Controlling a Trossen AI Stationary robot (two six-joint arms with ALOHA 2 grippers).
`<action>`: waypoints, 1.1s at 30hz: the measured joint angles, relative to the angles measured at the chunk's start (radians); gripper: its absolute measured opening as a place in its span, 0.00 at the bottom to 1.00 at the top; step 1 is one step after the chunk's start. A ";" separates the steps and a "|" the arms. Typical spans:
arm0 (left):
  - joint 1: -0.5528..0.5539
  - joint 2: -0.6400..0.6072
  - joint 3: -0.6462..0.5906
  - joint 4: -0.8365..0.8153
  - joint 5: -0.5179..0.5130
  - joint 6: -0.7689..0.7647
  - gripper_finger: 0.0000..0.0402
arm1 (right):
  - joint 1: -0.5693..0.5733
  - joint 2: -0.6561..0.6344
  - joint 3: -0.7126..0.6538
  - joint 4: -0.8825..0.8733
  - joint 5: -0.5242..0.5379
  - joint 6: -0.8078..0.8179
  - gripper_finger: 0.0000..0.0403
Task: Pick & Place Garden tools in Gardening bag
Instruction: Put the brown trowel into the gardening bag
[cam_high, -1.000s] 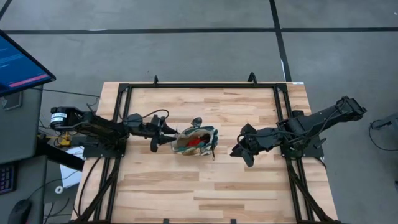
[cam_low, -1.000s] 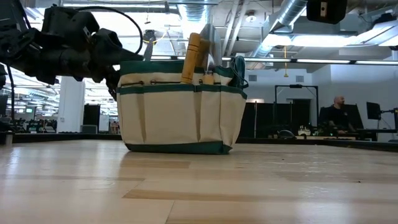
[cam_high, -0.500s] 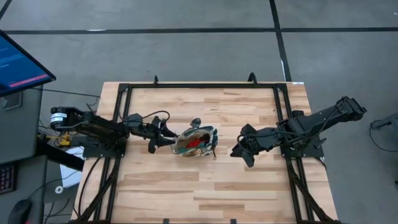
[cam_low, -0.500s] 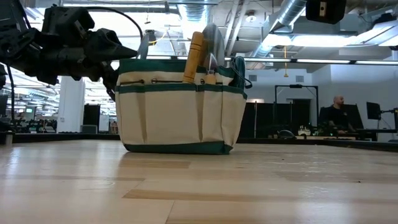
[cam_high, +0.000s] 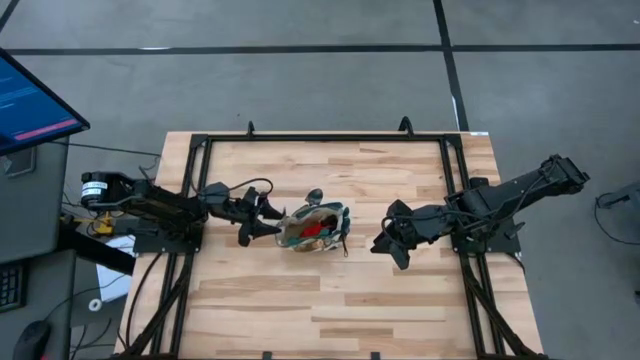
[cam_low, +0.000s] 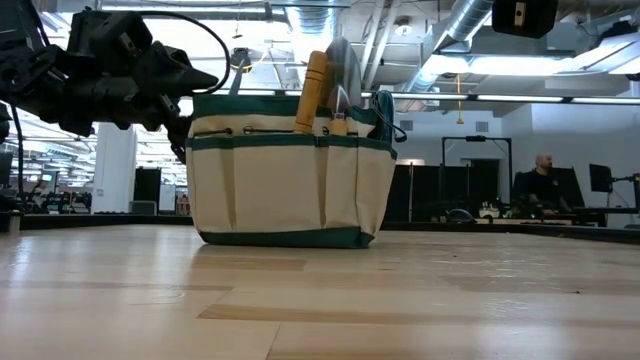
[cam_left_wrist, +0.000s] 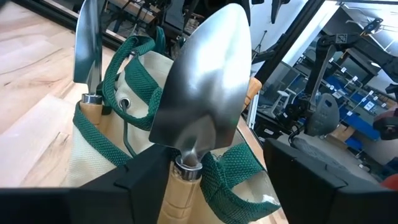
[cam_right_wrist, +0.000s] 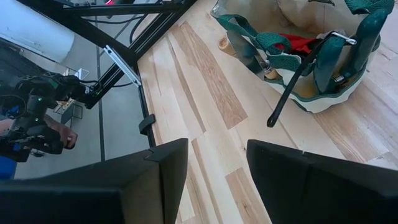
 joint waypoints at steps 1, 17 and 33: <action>0.000 0.000 0.000 0.000 0.000 0.000 0.64 | 0.000 0.000 0.000 0.000 0.000 0.000 0.39; 0.006 0.000 0.000 -0.032 -0.059 0.068 0.65 | 0.000 0.000 0.000 0.000 0.000 0.000 0.39; 0.089 0.000 0.000 -0.045 0.002 0.038 0.65 | 0.001 0.000 0.000 0.000 -0.003 -0.020 0.39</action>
